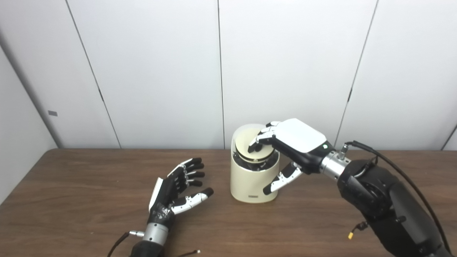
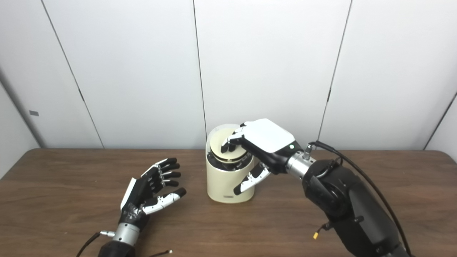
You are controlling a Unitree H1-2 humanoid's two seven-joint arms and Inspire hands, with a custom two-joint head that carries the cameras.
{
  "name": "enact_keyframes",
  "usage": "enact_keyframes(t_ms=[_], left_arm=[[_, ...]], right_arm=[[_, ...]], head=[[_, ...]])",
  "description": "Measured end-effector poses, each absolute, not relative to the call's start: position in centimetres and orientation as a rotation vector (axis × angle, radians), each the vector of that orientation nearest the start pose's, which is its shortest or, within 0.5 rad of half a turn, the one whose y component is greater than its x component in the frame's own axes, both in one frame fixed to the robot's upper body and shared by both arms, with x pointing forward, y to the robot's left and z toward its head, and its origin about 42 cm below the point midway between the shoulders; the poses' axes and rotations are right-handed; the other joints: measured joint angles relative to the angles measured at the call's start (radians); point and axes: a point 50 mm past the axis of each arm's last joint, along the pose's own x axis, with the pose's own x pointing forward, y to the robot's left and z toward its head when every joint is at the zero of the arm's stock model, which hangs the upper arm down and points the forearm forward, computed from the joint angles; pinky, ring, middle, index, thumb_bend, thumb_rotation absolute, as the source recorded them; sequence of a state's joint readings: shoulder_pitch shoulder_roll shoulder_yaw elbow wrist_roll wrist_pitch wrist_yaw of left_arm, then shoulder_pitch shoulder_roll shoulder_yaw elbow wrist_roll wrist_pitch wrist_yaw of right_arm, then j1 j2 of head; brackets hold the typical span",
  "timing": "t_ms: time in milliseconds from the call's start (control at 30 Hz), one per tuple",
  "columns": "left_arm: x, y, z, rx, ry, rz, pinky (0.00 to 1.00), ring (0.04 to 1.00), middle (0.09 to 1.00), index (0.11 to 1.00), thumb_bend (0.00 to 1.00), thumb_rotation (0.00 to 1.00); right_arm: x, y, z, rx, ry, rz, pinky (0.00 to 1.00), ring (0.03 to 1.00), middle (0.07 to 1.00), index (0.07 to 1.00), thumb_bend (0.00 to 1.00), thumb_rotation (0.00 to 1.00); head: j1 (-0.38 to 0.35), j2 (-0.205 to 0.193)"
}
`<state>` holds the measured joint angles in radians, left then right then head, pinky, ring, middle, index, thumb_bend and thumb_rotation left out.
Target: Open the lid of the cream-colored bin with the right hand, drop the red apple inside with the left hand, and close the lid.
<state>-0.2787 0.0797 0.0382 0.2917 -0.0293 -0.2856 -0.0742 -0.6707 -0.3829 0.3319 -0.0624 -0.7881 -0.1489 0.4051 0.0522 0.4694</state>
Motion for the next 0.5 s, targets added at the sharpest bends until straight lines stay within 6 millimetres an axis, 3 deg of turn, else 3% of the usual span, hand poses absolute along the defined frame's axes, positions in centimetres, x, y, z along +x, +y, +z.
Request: enact_keyframes(t_ms=[500], left_arm=[[36.64,22.48,12.38,0.058,-0.262,-0.087,0.61,0.705,0.769,0.793,0.71,0.07]], right_arm=[[41.45,-16.60,31.18,-1.420,-0.623,0.541,0.91,0.848,0.701,0.723,0.76,0.37]], head=[[0.000,0.012]])
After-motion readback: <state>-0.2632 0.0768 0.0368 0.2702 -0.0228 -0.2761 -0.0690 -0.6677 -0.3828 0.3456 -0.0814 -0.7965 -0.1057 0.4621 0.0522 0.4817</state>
